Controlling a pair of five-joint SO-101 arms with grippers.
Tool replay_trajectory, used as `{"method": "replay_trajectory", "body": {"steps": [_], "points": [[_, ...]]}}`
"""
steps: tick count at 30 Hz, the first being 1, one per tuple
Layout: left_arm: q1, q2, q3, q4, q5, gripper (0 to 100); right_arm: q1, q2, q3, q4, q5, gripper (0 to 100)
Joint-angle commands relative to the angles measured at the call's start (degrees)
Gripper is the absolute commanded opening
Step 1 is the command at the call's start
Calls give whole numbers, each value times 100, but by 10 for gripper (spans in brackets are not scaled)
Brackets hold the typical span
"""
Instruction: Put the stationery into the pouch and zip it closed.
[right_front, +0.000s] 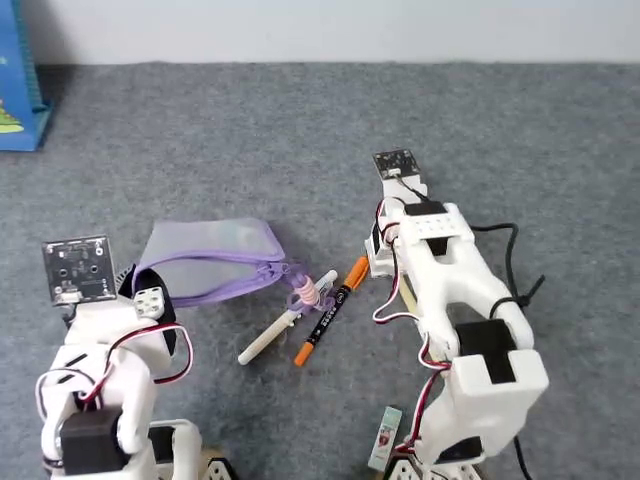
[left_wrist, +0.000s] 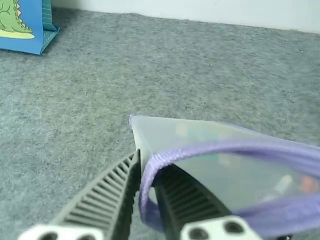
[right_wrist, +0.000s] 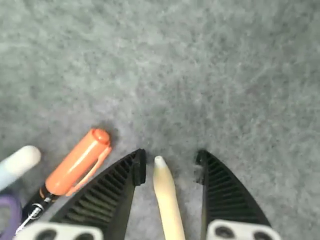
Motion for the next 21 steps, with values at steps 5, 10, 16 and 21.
{"method": "replay_trajectory", "body": {"steps": [5, 10, 16, 21], "points": [[-18, 70, -22, -167, 53, 12, 48, 13, -554, 1165, 334, 165], [-18, 70, -22, -167, 53, 12, 57, 57, -554, 1270, 360, 165], [-18, 70, -22, -167, 53, 12, 22, 66, -545, 1095, 352, 53], [-18, 70, -22, -149, 53, 12, 57, 13, -440, 848, 352, 5]]}}
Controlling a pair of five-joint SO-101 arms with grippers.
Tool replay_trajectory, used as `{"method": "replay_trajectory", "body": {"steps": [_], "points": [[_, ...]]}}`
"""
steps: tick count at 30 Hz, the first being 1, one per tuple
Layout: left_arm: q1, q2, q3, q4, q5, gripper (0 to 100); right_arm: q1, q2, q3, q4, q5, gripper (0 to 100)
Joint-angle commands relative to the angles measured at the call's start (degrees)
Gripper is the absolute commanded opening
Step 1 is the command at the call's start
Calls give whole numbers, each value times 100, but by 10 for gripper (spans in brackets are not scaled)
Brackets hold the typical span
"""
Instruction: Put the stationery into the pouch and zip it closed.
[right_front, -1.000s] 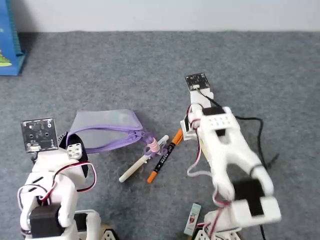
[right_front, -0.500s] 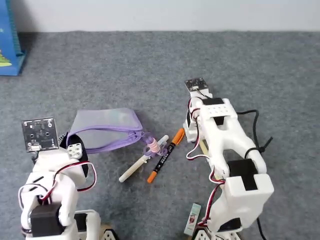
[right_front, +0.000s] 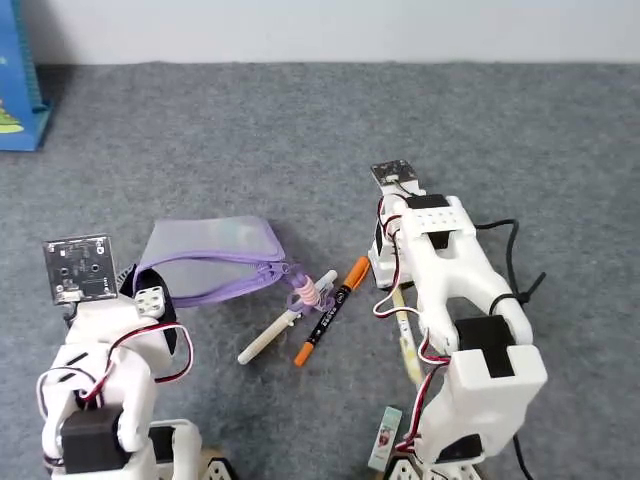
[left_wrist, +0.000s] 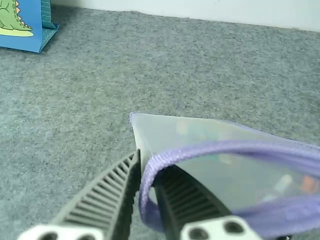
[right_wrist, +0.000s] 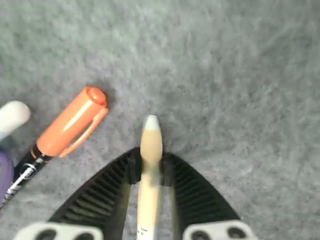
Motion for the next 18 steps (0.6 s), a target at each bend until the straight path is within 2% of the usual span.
{"method": "replay_trajectory", "body": {"steps": [1, 5, 10, 18], "points": [[-18, 70, -31, -132, 53, 12, 4, -119, -105, -66, 44, 7], [-18, 70, -31, -132, 53, 12, -40, -752, 176, -22, 26, 8], [-18, 70, 4, -158, 53, 12, -374, -2448, 1152, -110, 0, 8], [-18, 62, 119, -273, 53, 12, -919, -5604, 3411, -1552, 9, 8]]}}
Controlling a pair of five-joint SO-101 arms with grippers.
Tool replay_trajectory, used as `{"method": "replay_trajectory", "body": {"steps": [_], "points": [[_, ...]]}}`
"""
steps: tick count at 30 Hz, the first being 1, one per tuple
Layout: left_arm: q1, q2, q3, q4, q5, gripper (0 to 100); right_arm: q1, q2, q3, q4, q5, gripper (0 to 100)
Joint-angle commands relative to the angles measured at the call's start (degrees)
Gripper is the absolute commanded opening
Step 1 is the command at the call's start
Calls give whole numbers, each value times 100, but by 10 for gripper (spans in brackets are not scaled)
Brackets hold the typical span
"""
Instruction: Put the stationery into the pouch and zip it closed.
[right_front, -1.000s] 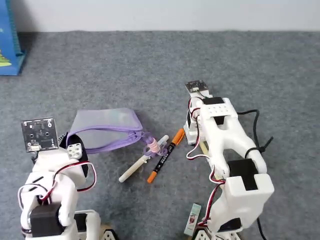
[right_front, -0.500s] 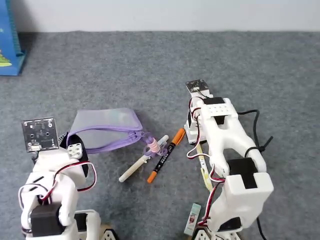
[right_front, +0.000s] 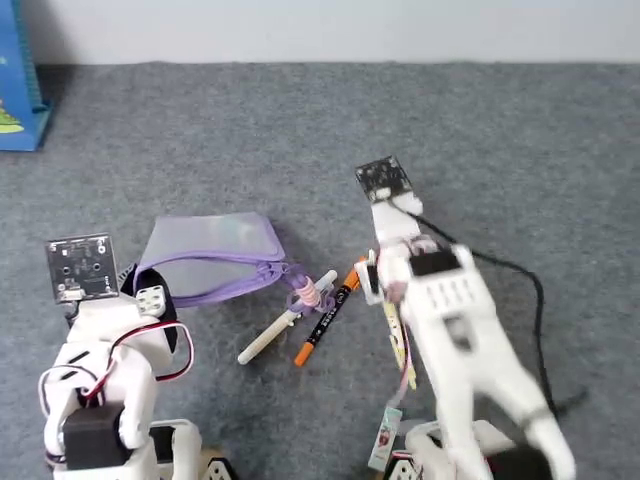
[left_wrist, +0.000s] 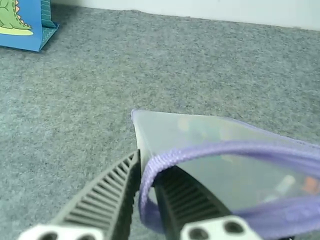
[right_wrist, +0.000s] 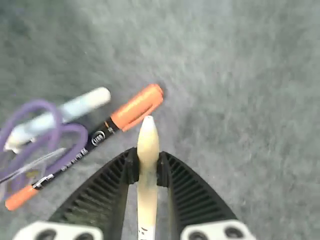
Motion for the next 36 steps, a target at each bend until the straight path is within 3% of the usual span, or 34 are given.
{"method": "replay_trajectory", "body": {"steps": [1, 9, 18, 25, 30, 36], "points": [[-18, 62, -40, -132, 53, 12, -242, -1701, 668, -514, 9, 8], [-18, 62, -40, -132, 53, 12, -1024, -4453, 1002, -101, -853, 8], [0, 62, -84, -334, 88, 12, -2079, -6774, 1020, -347, -1011, 8], [9, 70, -84, -501, 193, 12, -2659, -7591, 1398, -1490, -1011, 8], [9, 70, -75, -492, 211, 12, -3187, -7459, 1644, -2598, -967, 7], [9, 70, -48, -475, 211, 12, -3257, -7002, 1908, -3978, -967, 7]]}}
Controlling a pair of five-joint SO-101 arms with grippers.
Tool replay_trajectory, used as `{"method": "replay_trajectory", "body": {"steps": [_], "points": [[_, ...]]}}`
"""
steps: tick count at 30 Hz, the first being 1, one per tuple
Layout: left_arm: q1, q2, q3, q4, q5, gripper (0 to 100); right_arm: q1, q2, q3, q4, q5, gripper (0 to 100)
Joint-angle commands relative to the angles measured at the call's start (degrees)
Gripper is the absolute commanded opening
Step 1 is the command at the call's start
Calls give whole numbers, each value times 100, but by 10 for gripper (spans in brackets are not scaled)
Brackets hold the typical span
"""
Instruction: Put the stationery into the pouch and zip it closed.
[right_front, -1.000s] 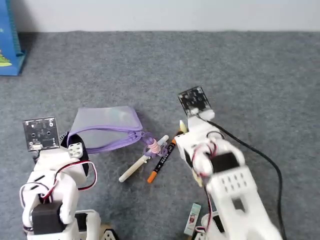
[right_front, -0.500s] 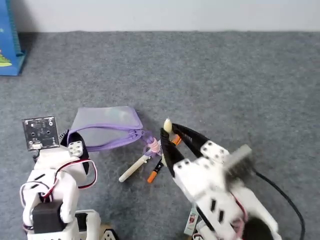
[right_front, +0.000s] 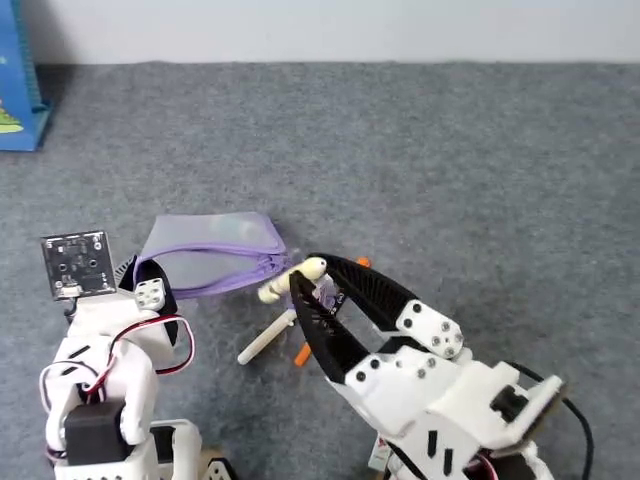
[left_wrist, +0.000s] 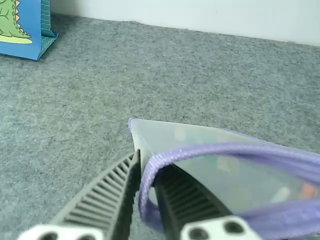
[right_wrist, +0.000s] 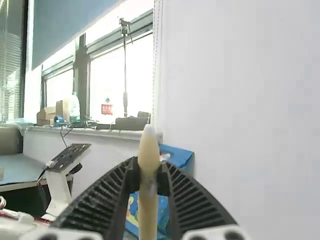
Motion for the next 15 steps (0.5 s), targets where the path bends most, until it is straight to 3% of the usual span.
{"method": "replay_trajectory", "body": {"steps": [1, 15], "points": [[-18, 9, -57, -132, 70, 12, -57, 418, 18, -804, -9, 7], [-44, 9, -48, -114, 70, 12, -92, 3037, 149, -2712, -53, 7]]}}
